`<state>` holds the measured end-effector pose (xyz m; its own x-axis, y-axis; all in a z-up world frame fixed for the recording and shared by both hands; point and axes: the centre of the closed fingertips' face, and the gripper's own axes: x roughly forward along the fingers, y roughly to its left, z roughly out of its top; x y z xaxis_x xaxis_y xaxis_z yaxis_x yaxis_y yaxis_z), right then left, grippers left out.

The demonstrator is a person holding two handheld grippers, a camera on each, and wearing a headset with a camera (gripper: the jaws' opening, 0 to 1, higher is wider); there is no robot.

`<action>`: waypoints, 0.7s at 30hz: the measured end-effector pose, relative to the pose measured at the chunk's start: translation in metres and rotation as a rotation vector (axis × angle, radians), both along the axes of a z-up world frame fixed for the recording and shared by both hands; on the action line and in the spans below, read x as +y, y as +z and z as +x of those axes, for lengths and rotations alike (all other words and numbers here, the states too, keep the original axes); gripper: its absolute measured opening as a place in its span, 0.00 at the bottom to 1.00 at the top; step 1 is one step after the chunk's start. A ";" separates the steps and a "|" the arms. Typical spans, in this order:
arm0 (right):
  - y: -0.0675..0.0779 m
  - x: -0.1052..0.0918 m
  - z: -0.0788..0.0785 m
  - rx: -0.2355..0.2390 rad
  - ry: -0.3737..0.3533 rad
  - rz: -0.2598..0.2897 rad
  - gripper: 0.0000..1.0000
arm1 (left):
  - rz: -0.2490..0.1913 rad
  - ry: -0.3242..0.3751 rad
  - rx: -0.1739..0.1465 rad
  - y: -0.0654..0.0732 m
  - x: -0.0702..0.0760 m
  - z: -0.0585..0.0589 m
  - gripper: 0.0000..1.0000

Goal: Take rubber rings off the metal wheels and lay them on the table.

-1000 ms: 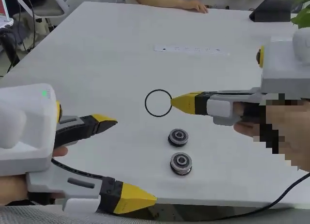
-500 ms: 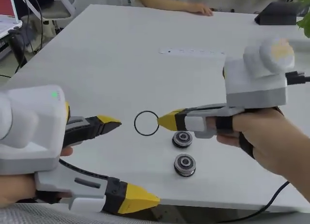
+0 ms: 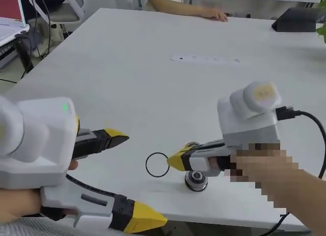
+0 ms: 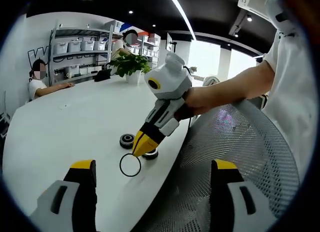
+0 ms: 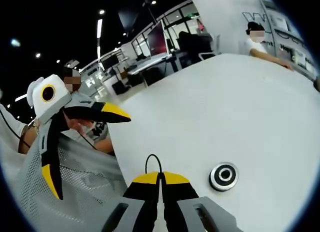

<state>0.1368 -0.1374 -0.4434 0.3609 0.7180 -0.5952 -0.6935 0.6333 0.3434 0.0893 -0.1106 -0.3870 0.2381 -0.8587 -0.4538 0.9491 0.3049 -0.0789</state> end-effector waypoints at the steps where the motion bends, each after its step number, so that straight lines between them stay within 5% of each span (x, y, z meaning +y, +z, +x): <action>1: -0.001 0.000 0.000 -0.001 0.001 -0.004 0.00 | 0.000 -0.002 -0.001 0.000 0.000 0.000 0.93; 21: -0.022 -0.012 0.007 -0.095 0.035 -0.182 0.06 | -0.004 -0.004 0.010 -0.002 0.000 0.000 0.92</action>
